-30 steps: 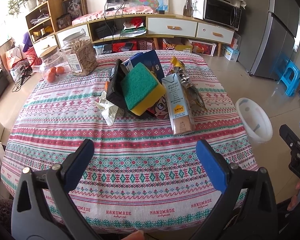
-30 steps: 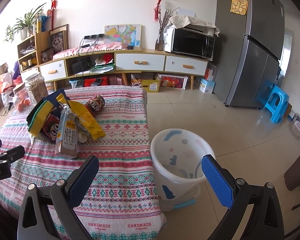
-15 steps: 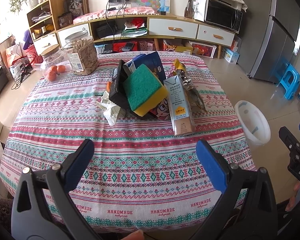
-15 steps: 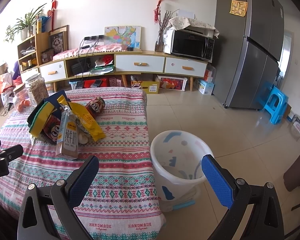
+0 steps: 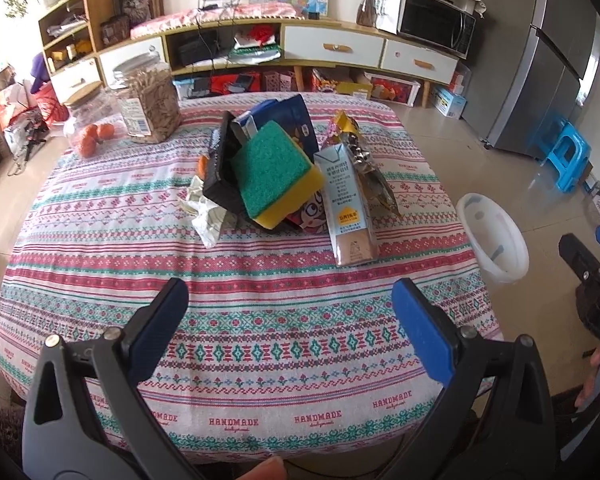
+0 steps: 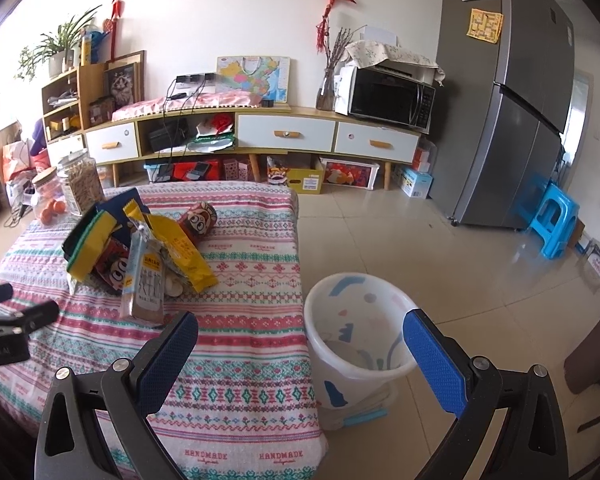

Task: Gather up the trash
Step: 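Grasp the green-yellow sponge with the left tool while the right tool grasps the yellow wrapper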

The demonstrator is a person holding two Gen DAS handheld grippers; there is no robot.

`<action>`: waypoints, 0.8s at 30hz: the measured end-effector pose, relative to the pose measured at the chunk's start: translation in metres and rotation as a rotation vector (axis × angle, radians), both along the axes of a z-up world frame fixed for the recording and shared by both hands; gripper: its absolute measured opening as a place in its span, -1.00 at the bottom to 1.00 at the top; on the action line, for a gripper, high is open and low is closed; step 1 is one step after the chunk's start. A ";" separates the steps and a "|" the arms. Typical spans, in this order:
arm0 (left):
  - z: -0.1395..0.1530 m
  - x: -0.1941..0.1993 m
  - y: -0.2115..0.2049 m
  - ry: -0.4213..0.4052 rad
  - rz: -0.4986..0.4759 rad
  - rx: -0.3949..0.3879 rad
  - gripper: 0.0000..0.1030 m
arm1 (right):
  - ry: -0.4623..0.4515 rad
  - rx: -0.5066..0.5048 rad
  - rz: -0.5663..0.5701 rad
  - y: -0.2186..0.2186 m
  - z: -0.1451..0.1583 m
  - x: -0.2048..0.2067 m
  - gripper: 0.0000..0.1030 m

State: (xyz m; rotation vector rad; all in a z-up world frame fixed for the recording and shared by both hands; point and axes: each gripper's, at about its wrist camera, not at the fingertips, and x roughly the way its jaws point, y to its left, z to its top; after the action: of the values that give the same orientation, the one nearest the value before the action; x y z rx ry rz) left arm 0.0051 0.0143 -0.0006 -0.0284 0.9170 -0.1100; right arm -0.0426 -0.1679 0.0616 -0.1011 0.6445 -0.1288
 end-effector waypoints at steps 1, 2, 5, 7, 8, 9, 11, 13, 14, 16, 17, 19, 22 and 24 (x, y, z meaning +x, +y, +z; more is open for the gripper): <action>0.000 0.004 0.002 0.027 -0.024 -0.029 0.96 | 0.000 0.006 0.007 0.001 0.003 0.002 1.00; 0.000 0.008 0.003 0.051 -0.044 -0.056 0.96 | -0.001 0.014 0.016 0.001 0.008 0.004 1.00; -0.002 0.020 0.011 0.122 -0.083 -0.154 0.96 | 0.016 0.051 0.045 0.001 0.016 0.015 1.00; -0.003 0.029 0.015 0.146 -0.105 -0.162 0.96 | 0.051 0.082 0.061 0.001 0.017 0.025 1.00; -0.003 0.033 0.017 0.154 -0.105 -0.154 0.96 | 0.076 0.091 0.071 0.002 0.018 0.030 1.00; -0.003 0.036 0.019 0.155 -0.102 -0.143 0.95 | 0.098 0.099 0.087 0.003 0.018 0.036 1.00; -0.001 0.049 0.027 0.162 -0.091 -0.127 0.94 | 0.129 0.108 0.118 0.006 0.019 0.045 1.00; 0.001 0.063 0.037 0.187 -0.068 -0.158 0.90 | 0.161 0.107 0.152 0.011 0.019 0.059 1.00; 0.002 0.071 0.044 0.192 -0.052 -0.171 0.89 | 0.171 0.104 0.161 0.012 0.019 0.066 1.00; 0.002 0.086 0.058 0.200 -0.022 -0.188 0.89 | 0.198 0.105 0.181 0.015 0.016 0.082 1.00; 0.001 0.092 0.062 0.201 -0.008 -0.197 0.88 | 0.209 0.109 0.183 0.015 0.013 0.088 1.00; 0.000 0.101 0.067 0.201 0.014 -0.227 0.85 | 0.230 0.126 0.180 0.014 0.005 0.103 1.00; -0.005 0.108 0.064 0.215 0.001 -0.274 0.80 | 0.248 0.150 0.169 0.009 -0.010 0.116 1.00; -0.010 0.112 0.059 0.244 -0.011 -0.304 0.79 | 0.292 0.142 0.154 0.007 -0.027 0.125 1.00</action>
State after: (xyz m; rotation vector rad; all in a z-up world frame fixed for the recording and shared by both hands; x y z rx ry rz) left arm 0.1174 0.0737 -0.0106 -0.3249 1.1372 -0.2593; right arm 0.0821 -0.1607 0.0350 -0.0318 0.9321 0.0830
